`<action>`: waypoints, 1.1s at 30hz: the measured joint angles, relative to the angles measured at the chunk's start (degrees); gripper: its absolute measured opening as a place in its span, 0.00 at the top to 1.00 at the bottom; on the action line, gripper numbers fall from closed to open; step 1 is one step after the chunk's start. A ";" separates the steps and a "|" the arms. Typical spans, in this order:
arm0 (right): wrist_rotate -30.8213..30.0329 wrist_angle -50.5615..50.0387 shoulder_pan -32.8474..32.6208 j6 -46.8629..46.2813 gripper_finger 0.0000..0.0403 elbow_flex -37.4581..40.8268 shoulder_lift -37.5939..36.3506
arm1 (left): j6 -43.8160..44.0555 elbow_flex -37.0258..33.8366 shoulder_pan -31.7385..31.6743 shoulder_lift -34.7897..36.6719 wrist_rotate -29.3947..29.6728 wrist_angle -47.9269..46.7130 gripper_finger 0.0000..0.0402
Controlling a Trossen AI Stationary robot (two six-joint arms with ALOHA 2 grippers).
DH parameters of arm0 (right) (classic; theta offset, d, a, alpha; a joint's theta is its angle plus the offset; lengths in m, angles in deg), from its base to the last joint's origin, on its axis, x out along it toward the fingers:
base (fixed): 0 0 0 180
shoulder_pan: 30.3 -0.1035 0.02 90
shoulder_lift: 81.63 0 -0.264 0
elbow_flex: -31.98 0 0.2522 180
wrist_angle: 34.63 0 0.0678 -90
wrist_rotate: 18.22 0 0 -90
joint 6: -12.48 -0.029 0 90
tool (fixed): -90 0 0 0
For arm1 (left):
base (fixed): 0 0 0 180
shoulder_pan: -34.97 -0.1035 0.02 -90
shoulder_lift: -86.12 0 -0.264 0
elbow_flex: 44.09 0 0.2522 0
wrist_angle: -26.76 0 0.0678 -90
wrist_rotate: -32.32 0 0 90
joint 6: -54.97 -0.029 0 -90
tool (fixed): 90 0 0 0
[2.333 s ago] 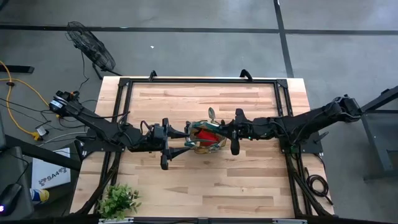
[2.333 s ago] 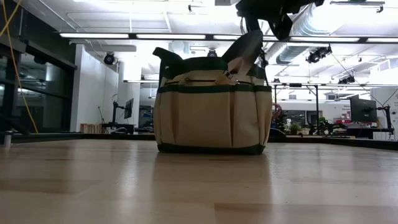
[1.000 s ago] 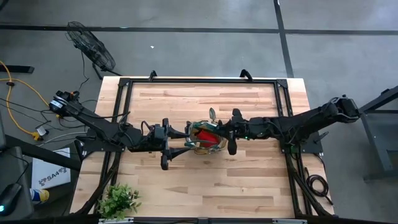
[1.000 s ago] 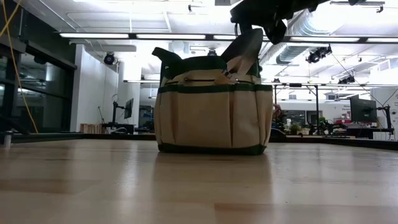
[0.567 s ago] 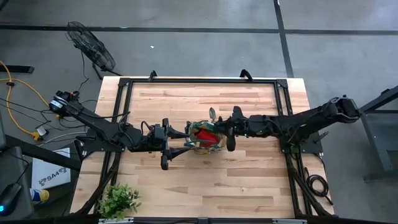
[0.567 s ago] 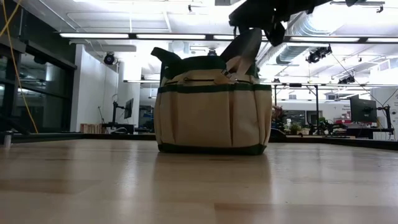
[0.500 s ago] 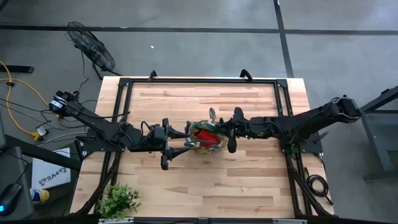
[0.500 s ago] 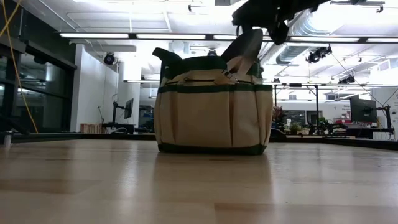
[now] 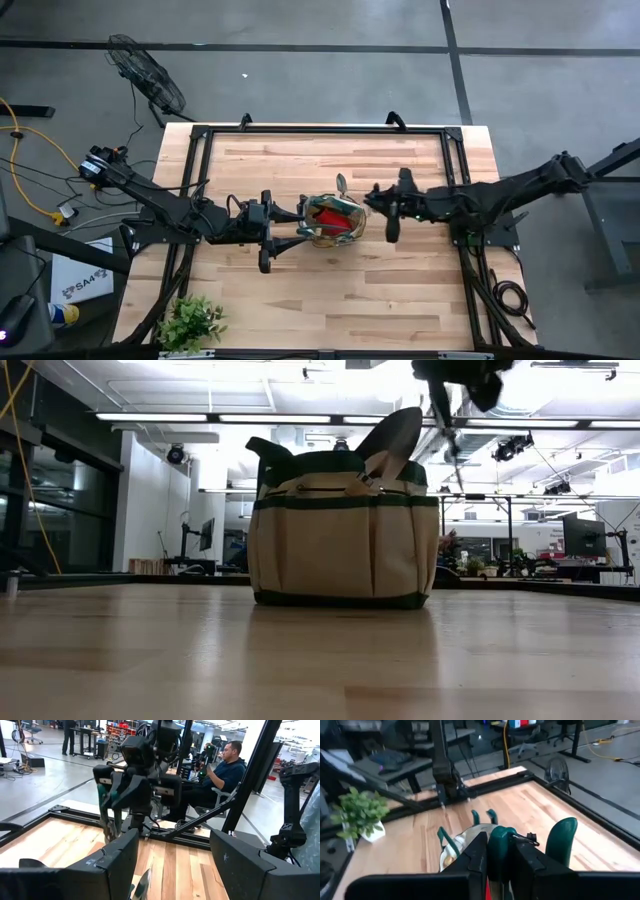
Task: Pick & Place Garden tools in Gardening bag
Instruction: Put the green shear scissors into the gardening bag
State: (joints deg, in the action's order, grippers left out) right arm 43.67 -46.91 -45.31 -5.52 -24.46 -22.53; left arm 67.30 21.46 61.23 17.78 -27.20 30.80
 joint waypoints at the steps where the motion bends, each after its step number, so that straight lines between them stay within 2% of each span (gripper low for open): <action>1: -0.62 0.09 -0.32 -0.41 0.90 0.89 -1.49 | 0.00 0.00 0.01 0.00 0.00 0.00 0.40; 4: -2.24 4.06 -1.56 -3.11 0.90 7.00 -6.66 | -0.01 0.00 0.00 0.00 0.00 0.00 0.40; 6: -3.84 10.76 -2.98 -4.28 0.90 12.35 -9.55 | -0.01 0.00 -0.01 0.00 0.00 -0.02 0.40; 9: -5.55 22.87 -5.08 -1.77 0.90 17.41 -11.89 | 0.01 0.00 0.00 0.00 0.00 -0.04 0.40; 11: -5.64 26.83 -5.76 0.54 0.90 18.56 -12.25 | 0.03 0.00 0.01 0.00 0.00 -0.04 0.40; 16: -1.51 28.48 -4.84 1.27 0.90 18.85 -9.48 | 0.19 0.00 -0.01 0.00 0.00 -0.04 0.40; 27: 1.68 38.09 -3.29 1.29 0.90 18.85 1.07 | 0.62 0.00 -0.01 0.00 0.00 -0.04 0.40; 33: 3.15 42.77 -2.03 1.65 0.90 18.85 3.92 | 1.49 0.00 0.01 0.00 0.00 -0.11 0.40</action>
State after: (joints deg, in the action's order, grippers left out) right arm 46.81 -4.15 -47.34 -3.87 -5.61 -18.61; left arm 68.79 21.46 61.25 17.78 -27.20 30.69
